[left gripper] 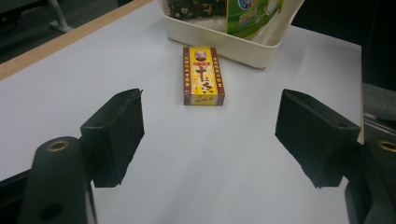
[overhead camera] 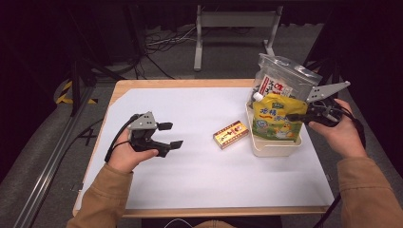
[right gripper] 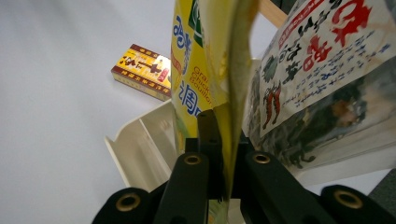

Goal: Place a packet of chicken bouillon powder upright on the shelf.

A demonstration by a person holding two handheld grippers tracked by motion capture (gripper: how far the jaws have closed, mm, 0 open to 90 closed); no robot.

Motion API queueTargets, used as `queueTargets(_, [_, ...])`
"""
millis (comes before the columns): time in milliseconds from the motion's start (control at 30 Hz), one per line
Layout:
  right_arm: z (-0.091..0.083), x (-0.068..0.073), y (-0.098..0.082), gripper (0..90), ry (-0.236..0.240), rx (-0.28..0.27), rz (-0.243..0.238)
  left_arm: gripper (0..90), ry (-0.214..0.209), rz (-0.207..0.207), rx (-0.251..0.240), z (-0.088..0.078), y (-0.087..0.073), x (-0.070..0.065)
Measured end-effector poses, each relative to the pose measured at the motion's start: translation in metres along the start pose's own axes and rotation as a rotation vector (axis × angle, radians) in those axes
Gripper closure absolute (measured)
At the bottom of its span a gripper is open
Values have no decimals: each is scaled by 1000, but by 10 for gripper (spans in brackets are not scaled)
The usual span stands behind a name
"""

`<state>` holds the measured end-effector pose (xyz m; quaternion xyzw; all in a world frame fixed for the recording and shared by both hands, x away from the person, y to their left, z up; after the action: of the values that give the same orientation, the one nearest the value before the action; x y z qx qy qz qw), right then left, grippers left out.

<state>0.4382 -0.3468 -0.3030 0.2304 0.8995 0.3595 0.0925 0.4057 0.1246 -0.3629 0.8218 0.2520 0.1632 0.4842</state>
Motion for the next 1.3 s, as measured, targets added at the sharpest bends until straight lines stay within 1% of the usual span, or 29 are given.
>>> queueTargets(167, [6, -4, -9, 898, 5, -21, 32, 241, 1, -4, 8, 2, -1, 0])
queueTargets(300, [6, -5, -14, 897, 5, -38, 48, 233, 1, -6, 11, 6, -1, -1])
queueTargets(567, [9, -6, -24, 897, 0, -47, 74, 211, 7, -18, 28, 14, -1, -2])
queueTargets(633, [14, -6, -28, 899, 5, -24, 78, 209, 6, -20, 31, 16, -1, -2])
queueTargets(700, [16, -5, -28, 899, -4, -31, 76, 208, 7, -18, 35, 17, -1, -2])
queueTargets(867, [15, -5, -29, 894, -8, -39, 87, 204, 6, -26, 39, 23, -1, -4])
queueTargets(967, [14, -4, -29, 849, -22, -40, 90, 197, 4, -32, 46, 28, -1, -5])
queueTargets(1067, [12, -4, -29, 782, -42, -62, 95, 185, 5, -38, 56, 34, -1, -6])
queueTargets(1167, [8, -3, -31, 703, -56, -81, 104, 171, 7, -44, 68, 40, -2, -7])
queueTargets(1200, [6, -2, -31, 667, -63, -88, 106, 164, 13, -44, 72, 43, -1, -8])
queueTargets(1267, [3, -1, -32, 610, -78, -98, 115, 156, 14, -44, 73, 47, -1, -9])
queueTargets(1300, [2, 0, -33, 593, -83, -103, 114, 150, 15, -39, 76, 49, -1, -9])
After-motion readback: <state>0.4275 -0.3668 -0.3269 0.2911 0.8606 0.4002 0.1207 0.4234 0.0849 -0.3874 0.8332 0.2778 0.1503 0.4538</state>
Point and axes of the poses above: each handheld gripper's, and its own axes: z roughly forward along the jaws, y roughly out of its top, x roughly to its left, the point moved 3 cm from there along z, roughly forward along the jaws, and after that the axes turned 10 degrees about y, right-handed, at the moved point
